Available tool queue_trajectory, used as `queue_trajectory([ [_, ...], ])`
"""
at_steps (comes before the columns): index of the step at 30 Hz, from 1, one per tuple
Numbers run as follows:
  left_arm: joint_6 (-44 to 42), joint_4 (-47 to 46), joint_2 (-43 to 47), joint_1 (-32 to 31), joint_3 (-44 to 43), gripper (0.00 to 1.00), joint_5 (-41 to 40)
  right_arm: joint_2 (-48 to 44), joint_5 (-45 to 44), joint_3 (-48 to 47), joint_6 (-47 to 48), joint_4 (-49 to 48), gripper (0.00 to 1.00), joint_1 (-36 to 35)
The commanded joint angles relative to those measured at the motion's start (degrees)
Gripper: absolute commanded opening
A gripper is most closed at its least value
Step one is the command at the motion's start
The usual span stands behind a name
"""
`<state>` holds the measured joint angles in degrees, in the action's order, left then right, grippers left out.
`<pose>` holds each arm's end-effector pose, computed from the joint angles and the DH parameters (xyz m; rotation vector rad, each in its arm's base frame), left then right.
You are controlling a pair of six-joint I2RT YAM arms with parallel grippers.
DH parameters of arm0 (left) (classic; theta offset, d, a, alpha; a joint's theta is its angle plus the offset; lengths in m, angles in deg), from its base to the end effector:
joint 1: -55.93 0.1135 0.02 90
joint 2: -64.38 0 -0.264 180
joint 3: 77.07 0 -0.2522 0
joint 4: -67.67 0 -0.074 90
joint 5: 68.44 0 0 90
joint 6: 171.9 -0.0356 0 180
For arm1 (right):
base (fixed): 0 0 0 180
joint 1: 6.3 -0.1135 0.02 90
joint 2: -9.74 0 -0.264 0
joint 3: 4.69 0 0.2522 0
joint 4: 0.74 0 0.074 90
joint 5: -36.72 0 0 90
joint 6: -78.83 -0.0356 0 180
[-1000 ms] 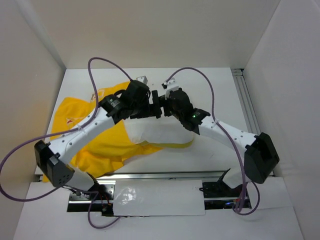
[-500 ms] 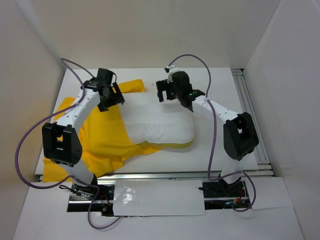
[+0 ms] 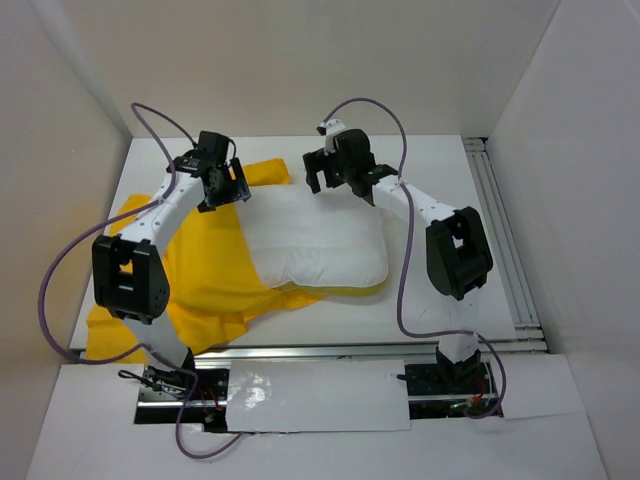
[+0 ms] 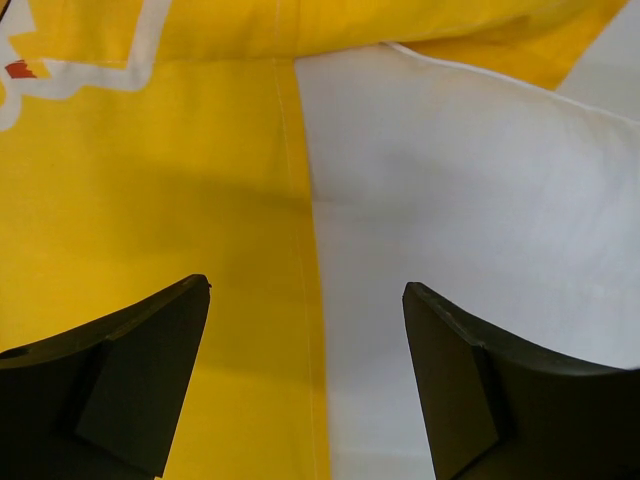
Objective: Put the pillow into the pillowcase
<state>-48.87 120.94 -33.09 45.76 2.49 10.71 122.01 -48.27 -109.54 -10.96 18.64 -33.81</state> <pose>0.3711 -0.0598 0.3045 -0.5630 2.3643 -0.1083 0.4135 0.2189 0.2759 -0.5468 1.9847 0.3863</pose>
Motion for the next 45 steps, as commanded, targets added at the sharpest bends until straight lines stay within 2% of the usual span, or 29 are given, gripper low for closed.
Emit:
queue_trajectory([
  [1, -1.3, 1.9, -4.5, 0.7, -3.1, 0.91, -4.2, 1.2, 0.8, -5.0, 5.1, -0.6, 1.00, -1.3],
  [8, -3.3, 1.4, -13.5, 1.2, -10.6, 0.90, -10.9, 2.3, 2.7, -2.6, 9.2, -3.5, 1.00, -1.8],
  [11, -3.3, 3.5, -18.0, 1.2, -14.3, 0.78, -13.9, 1.7, 2.2, -0.7, 11.2, -5.7, 1.00, -2.5],
  [14, -1.9, 5.1, -19.3, 1.7, -15.6, 0.57, -13.9, 2.3, 3.5, -2.1, 13.8, -5.4, 1.00, -2.5],
  [15, -1.9, 5.1, -19.3, 1.7, -15.6, 0.45, -13.9, 4.0, 4.3, -3.2, 13.8, -3.3, 1.00, -2.5],
  [18, -1.2, 5.1, -19.3, 2.3, -15.6, 0.22, -14.4, 8.5, 7.5, -9.8, 14.7, 1.6, 1.00, -3.0],
  [19, -0.7, 5.1, -19.3, 2.3, -15.1, 0.02, -14.9, 9.5, 10.4, -11.0, 16.5, 3.9, 1.00, -3.6],
  [23, -1.2, 5.1, -18.7, 2.3, -15.7, 0.00, -14.9, 13.1, 16.2, -14.9, 23.6, 8.8, 1.00, -6.1],
  [29, -3.1, 2.3, -17.7, 1.1, -17.3, 0.00, -14.9, 21.1, 17.3, -20.2, 24.8, 13.2, 1.00, -8.1],
  [30, -3.6, 2.3, -17.1, 1.1, -17.3, 0.00, -14.4, 21.9, 16.3, -21.1, 24.3, 13.2, 0.96, -8.1],
  [32, -4.1, 1.6, -17.1, -0.2, -18.4, 0.00, -14.4, 23.2, 15.7, -21.8, 24.3, 13.8, 0.67, -9.3],
  [33, -4.1, 1.6, -16.6, -0.2, -19.1, 0.00, -14.4, 23.2, 15.1, -21.2, 24.3, 13.1, 0.42, -9.8],
  [35, -4.1, 1.6, -15.9, -0.9, -21.0, 0.00, -13.9, 21.1, 12.2, -19.6, 23.5, 10.0, 0.00, -11.3],
  [37, -4.1, 2.2, -14.3, -1.7, -21.6, 0.00, -13.2, 15.3, 10.4, -14.4, 22.6, 7.1, 0.00, -12.2],
  [39, -4.1, 2.2, -12.8, -2.4, -22.3, 0.00, -12.6, 9.8, 6.8, -8.6, 20.3, -0.6, 0.00, -12.8],
  [40, -4.1, 2.2, -11.8, -3.1, -22.3, 0.00, -11.9, 6.9, 5.7, -2.7, 19.4, -3.1, 0.00, -13.4],
  [41, -4.1, 2.2, -10.9, -4.1, -22.3, 0.00, -11.4, 1.2, 5.0, -0.2, 18.6, -5.1, 0.00, -13.5],
  [45, -5.4, -0.4, -4.5, -8.5, -20.6, 0.00, -7.2, -12.9, 6.8, 14.1, 15.7, -17.4, 0.00, -14.8],
])
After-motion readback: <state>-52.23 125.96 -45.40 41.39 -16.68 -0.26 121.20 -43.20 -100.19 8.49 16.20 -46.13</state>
